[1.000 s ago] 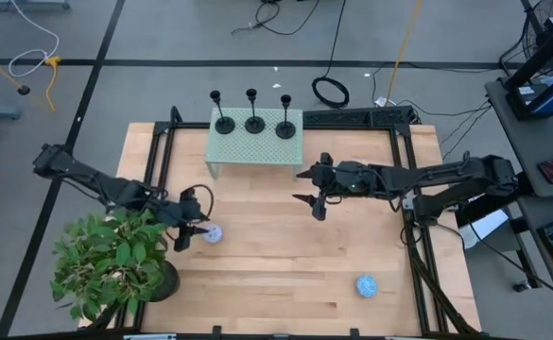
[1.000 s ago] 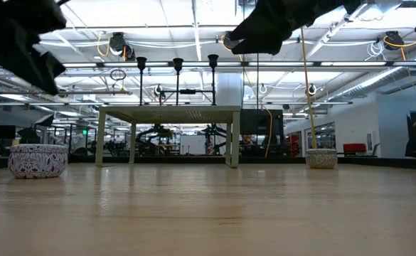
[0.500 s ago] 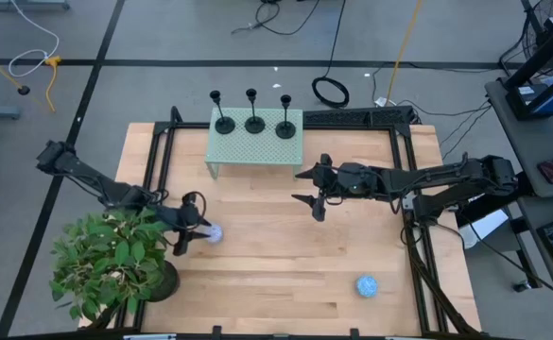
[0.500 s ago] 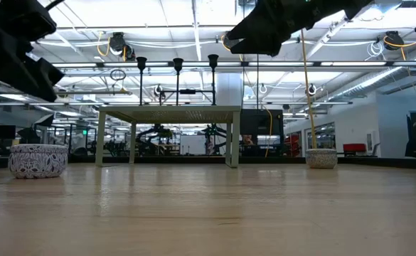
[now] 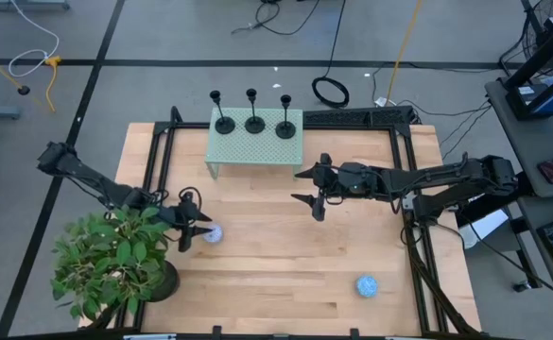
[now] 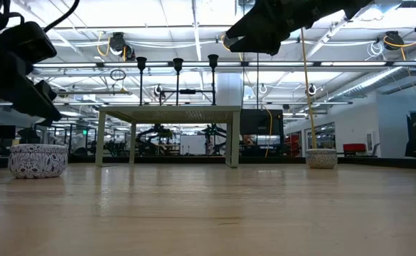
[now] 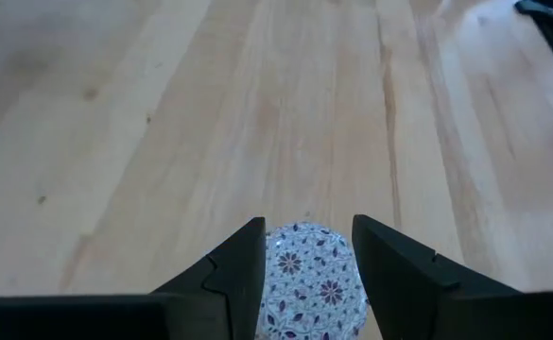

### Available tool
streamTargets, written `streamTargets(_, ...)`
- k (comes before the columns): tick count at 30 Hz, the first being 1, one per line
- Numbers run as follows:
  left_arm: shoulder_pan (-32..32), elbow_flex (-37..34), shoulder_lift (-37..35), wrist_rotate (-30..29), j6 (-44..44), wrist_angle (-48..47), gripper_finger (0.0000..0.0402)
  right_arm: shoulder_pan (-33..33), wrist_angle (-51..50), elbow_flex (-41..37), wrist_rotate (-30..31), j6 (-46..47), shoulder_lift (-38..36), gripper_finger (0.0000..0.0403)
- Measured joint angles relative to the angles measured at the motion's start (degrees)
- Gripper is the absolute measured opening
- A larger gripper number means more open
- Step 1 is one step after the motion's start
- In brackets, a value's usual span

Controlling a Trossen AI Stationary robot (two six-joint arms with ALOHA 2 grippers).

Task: Pick & Place candle stick holders
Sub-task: Put the red patterned scented candle on the shelf

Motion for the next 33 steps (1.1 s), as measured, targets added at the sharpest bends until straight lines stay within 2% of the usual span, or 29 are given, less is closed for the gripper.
streamTargets(6,0.0,-1.2,0.0,0.1,-5.4,1.9,0.0164,0.0,0.0,0.0,0.0,-0.2,0.0,0.0279)
streamTargets(10,0.0,-1.2,0.0,-1.9,-0.8,1.6,0.0163,0.0,0.0,0.0,0.0,-0.2,0.0,0.0279)
streamTargets(14,0.0,-1.2,0.0,1.2,4.2,1.6,0.0163,0.0,0.0,0.0,0.0,-0.2,0.0,0.0279)
streamTargets(22,0.0,-1.2,0.0,-0.2,1.4,1.5,0.0165,0.0,0.0,0.0,0.0,-0.1,0.0,0.0279)
streamTargets(26,0.0,-1.2,0.0,-0.3,1.4,1.5,0.0193,0.0,-0.1,0.0,0.0,0.0,0.0,0.0279)
streamTargets(33,0.0,-1.2,1.2,-1.3,1.5,1.5,0.0278,0.0,-0.1,0.0,0.0,0.0,0.0,0.0279)
